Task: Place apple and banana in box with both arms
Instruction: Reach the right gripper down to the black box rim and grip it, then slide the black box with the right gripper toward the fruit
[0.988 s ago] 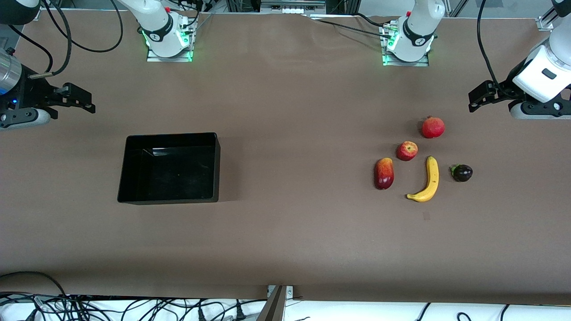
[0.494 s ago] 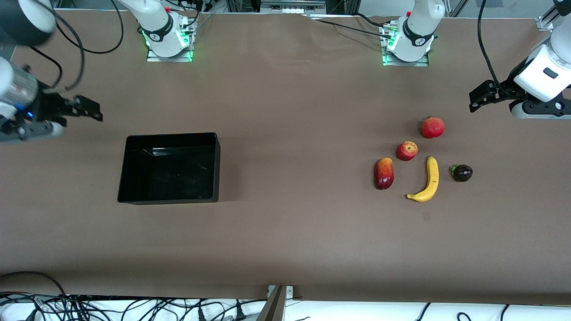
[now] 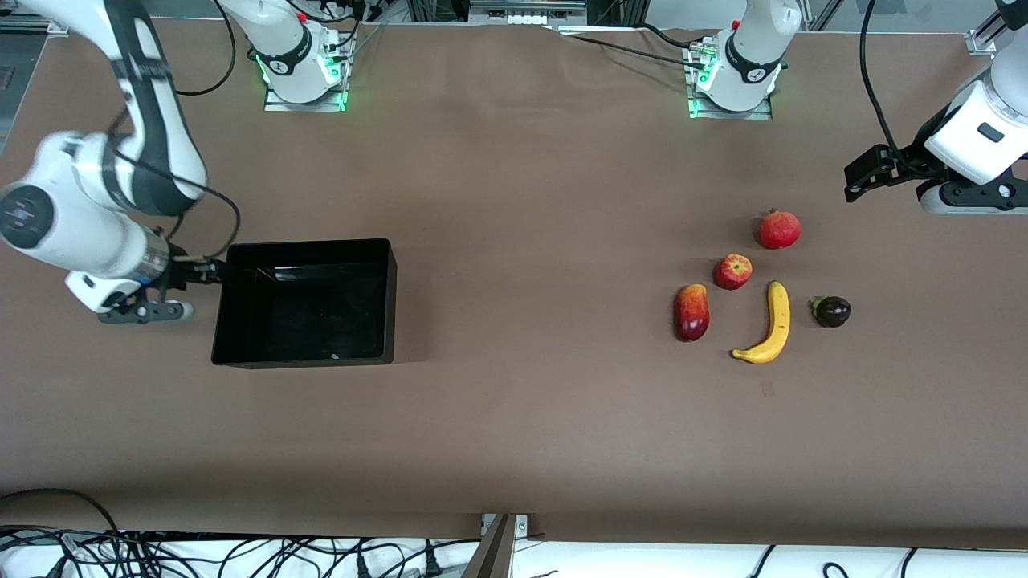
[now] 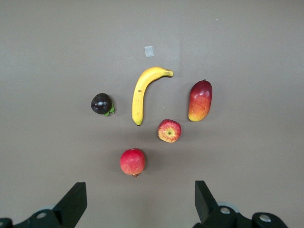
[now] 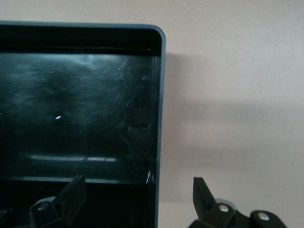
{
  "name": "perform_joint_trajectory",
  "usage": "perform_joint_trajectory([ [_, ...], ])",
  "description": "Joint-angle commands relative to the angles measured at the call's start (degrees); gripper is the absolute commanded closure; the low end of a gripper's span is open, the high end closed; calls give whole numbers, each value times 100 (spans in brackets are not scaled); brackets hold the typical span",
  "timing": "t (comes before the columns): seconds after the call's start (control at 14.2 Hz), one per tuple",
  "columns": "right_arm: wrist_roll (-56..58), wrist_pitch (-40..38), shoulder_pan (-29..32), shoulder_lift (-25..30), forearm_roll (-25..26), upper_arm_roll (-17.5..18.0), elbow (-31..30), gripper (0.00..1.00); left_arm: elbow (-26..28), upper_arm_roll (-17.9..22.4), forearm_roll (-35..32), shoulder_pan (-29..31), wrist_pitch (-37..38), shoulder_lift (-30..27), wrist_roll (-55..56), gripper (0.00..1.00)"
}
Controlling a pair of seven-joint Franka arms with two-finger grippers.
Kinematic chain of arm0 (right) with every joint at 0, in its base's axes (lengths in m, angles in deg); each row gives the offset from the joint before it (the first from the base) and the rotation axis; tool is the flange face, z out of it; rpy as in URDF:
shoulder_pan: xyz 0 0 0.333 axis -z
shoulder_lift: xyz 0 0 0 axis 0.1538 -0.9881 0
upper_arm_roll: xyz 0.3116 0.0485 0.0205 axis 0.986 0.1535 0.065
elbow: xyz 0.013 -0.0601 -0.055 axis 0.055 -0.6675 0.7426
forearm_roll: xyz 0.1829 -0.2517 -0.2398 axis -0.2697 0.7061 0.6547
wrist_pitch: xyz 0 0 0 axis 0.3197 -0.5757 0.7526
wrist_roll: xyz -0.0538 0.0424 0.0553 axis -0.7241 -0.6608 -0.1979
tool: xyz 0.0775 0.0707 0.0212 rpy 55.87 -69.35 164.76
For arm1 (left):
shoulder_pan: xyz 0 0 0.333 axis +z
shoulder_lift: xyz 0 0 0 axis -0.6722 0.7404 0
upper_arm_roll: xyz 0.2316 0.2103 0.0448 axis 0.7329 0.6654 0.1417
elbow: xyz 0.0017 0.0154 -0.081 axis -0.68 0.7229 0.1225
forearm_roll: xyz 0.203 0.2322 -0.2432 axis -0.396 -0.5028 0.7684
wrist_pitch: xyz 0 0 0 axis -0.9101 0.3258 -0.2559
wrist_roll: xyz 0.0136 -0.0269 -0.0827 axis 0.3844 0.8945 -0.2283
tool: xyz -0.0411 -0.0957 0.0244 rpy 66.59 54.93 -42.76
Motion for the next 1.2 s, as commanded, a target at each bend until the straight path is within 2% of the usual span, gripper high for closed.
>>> perform_joint_trajectory([
  [0.0,-93,583,62,-407,-60,23,-51,0,-204,18,97,-26,148,93,53,0],
  [0.14,-93,647,62,-532,-173,23,-95,3,-204,18,97,-26,148,85,53,0],
  [0.21,-93,673,62,-532,-183,23,-165,14,-204,18,97,-26,148,93,53,0],
  [0.42,-93,883,62,-541,-183,23,-420,57,-212,18,97,-26,148,102,53,0],
  [0.56,-93,884,62,-532,-183,32,-455,100,-212,18,97,-26,148,102,53,0],
  [0.85,-32,797,54,-418,-183,75,-386,100,-212,18,97,-26,148,102,53,0],
  [1.13,3,560,10,-242,-165,575,26,100,-212,18,97,-26,148,102,53,0],
])
